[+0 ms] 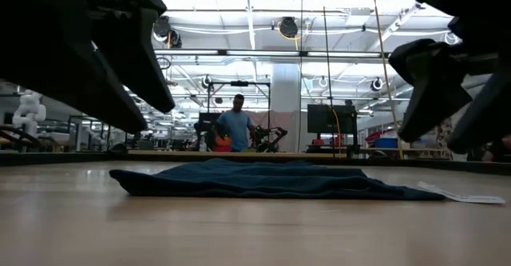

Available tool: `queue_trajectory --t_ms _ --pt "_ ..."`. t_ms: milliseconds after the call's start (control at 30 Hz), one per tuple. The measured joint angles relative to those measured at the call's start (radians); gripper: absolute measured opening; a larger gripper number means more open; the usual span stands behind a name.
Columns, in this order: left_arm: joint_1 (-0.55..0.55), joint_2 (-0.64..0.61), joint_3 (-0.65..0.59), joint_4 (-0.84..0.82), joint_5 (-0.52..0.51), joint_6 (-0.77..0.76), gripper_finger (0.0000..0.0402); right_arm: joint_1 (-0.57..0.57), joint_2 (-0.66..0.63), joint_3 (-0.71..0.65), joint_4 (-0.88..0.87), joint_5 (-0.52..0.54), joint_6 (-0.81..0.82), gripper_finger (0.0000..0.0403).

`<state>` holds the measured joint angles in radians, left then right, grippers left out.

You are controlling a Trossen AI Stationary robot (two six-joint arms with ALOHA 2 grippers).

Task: Roll towel
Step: Roll the dark blue towel

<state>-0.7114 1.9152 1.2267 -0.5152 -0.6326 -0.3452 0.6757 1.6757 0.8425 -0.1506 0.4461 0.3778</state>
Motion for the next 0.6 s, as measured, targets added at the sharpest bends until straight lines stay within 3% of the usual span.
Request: queue_trajectory --t_ms 167,300,400,600 --pt "0.018 0.000 -0.056 0.125 0.047 0.037 0.0210 0.000 -0.006 0.000 -0.085 0.020 -0.012 0.0212" --pt "0.006 -0.001 -0.080 0.140 0.055 0.012 0.0210 0.017 -0.005 -0.001 -0.145 -0.007 0.074 0.0212" --pt "-0.021 -0.016 -0.076 0.184 0.063 0.020 0.0210 0.046 -0.005 -0.002 -0.112 0.001 0.111 0.0212" --pt "-0.037 -0.007 -0.077 0.086 0.038 0.010 0.0210 0.060 -0.005 -0.002 0.025 0.054 0.048 0.0212"
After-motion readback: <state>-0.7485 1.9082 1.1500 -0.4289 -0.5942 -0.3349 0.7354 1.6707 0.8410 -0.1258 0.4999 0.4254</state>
